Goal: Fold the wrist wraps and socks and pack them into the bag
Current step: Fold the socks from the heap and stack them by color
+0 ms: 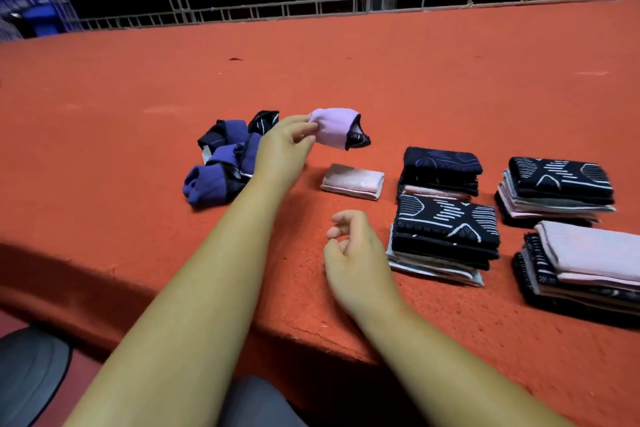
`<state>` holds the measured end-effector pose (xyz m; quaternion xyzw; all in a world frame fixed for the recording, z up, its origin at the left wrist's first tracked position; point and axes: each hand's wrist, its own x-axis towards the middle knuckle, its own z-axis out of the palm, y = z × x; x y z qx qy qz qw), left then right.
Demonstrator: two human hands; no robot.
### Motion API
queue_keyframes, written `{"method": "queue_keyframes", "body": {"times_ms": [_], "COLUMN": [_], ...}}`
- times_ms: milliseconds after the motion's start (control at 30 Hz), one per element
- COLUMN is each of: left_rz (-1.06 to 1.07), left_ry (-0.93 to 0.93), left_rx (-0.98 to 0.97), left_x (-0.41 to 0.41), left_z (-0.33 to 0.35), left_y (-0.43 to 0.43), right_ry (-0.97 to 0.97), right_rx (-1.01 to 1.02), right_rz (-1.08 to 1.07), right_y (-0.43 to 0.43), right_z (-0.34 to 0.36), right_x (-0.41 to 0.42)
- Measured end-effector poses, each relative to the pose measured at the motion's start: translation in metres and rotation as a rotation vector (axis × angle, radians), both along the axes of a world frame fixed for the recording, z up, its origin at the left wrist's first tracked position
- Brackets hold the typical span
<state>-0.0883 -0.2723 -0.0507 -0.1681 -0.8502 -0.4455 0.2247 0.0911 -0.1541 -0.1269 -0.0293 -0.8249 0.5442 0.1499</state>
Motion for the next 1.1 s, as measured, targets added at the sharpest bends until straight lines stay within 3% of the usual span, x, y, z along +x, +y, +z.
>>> {"method": "queue_keyframes", "body": {"times_ms": [133, 367, 500, 600, 767, 900, 1033, 1100], "left_rz": [0.003, -0.145, -0.238, -0.255, -0.337, -0.208, -0.212, -0.225], "left_ry": [-0.001, -0.1, -0.226, -0.263, -0.269, -0.048, 0.04, 0.08], "left_rx": [0.215, 0.655, 0.74, 0.661, 0.213, 0.118, -0.111, -0.128], "left_x": [0.067, 0.192, 0.246, 0.278, 0.319, 0.322, 0.32, 0.319], "left_z": [0.032, 0.054, 0.042, 0.029, 0.006, -0.015, -0.027, -0.031], "left_y": [-0.007, 0.005, 0.033, 0.057, 0.084, 0.088, 0.087, 0.09], "right_ry": [0.075, 0.132, 0.111, 0.141, 0.112, 0.08, 0.036, 0.026], "right_rx": [-0.029, -0.335, -0.31, -0.245, -0.15, -0.106, -0.078, -0.036], "right_rz": [0.049, -0.075, -0.029, -0.045, -0.056, -0.003, 0.115, 0.169], "right_y": [0.006, 0.077, 0.112, 0.13, 0.153, 0.161, 0.165, 0.168], "right_z": [0.021, 0.103, 0.124, 0.116, 0.095, 0.079, 0.066, 0.064], "right_x": [0.029, 0.103, 0.152, 0.179, 0.206, 0.216, 0.217, 0.217]}}
